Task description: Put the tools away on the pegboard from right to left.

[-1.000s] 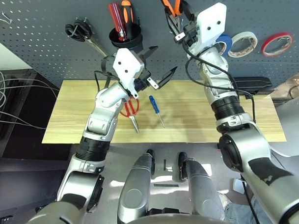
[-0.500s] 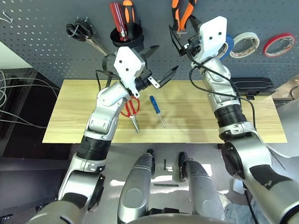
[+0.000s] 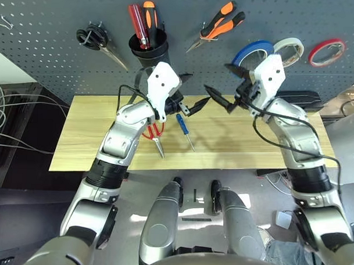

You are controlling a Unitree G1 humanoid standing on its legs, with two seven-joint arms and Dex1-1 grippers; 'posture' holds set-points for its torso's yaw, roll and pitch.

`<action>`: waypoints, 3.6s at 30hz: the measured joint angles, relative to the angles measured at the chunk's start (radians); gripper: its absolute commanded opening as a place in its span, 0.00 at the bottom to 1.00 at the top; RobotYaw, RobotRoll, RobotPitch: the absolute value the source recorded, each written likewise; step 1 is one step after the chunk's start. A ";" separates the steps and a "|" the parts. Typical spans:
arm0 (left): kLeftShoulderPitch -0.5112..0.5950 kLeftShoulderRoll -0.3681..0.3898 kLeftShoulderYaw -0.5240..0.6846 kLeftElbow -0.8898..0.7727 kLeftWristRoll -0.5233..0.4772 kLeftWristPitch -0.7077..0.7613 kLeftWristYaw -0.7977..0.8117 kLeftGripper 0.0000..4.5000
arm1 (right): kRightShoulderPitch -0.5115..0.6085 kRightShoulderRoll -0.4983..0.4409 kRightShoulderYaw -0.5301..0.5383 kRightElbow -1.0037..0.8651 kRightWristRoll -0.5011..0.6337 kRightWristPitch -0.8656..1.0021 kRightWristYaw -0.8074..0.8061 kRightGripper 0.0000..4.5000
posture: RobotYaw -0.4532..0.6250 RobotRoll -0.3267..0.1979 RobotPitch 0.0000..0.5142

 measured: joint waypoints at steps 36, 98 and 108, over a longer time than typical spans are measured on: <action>-0.276 -0.304 0.111 0.695 0.150 0.477 0.443 1.00 | -0.063 0.000 -0.015 0.292 -0.024 0.205 -0.046 0.99 | 0.56 0.62 0.64; 0.283 -0.168 0.149 -0.246 -0.156 -0.261 0.124 0.12 | -0.102 0.032 -0.035 0.383 -0.002 -0.003 0.106 1.00 | 0.56 0.62 0.66; -0.009 -0.190 0.217 -0.340 -0.226 -0.132 0.278 0.12 | -0.152 0.061 -0.035 0.424 -0.001 -0.067 0.141 1.00 | 0.57 0.62 0.67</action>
